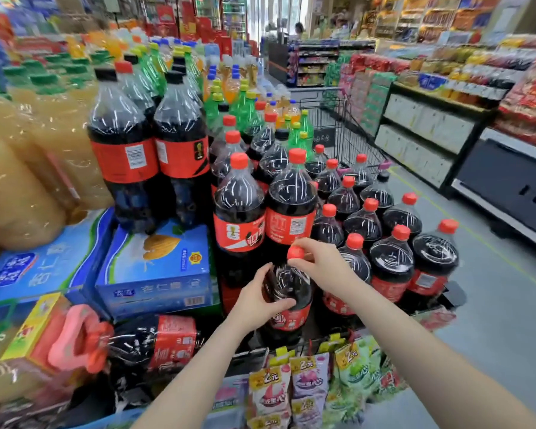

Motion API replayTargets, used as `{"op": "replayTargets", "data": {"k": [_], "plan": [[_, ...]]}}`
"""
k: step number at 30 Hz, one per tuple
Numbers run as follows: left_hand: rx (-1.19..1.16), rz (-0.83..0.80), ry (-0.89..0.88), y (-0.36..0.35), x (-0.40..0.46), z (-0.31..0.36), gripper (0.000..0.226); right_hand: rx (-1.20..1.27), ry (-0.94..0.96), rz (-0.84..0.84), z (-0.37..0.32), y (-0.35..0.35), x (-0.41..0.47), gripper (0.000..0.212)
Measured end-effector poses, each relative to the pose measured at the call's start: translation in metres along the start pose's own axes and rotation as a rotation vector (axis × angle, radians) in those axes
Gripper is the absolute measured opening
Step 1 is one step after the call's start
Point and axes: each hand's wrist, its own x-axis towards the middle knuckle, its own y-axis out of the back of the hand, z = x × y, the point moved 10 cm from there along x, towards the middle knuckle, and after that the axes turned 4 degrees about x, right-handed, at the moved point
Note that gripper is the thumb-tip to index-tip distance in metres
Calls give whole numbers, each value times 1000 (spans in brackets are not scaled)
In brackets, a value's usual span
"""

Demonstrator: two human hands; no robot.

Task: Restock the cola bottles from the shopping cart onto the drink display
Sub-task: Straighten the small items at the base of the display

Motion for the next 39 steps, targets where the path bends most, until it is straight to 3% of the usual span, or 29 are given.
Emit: {"op": "replayTargets", "data": {"k": [4,12,18,22,27,31,35,39], "plan": [[34,-21,61,-14,2,-6,119,-41,40,36,-1,8,-1,34],[-25,12,22,-28,3,11,104,-61,41,15,7,16,0,39],[-67,-7,54,-38,9,13,113,-41,20,17,15,24,0,35],[-60,7,27,-35,9,15,108,-19,7,-15,14,23,-1,32],[-25,0,-12,-25,7,18,107,-48,60,-7,-6,27,-1,48],[109,138,-77,31,-16,14,87,-68,222,16,-51,17,-3,46],[273,376,-167,124,-66,-7,58,-19,336,-134,-95,-45,-3,40],[541,634,-128,210,-131,-48,39,24,356,-328,-130,-123,-3,43]]}}
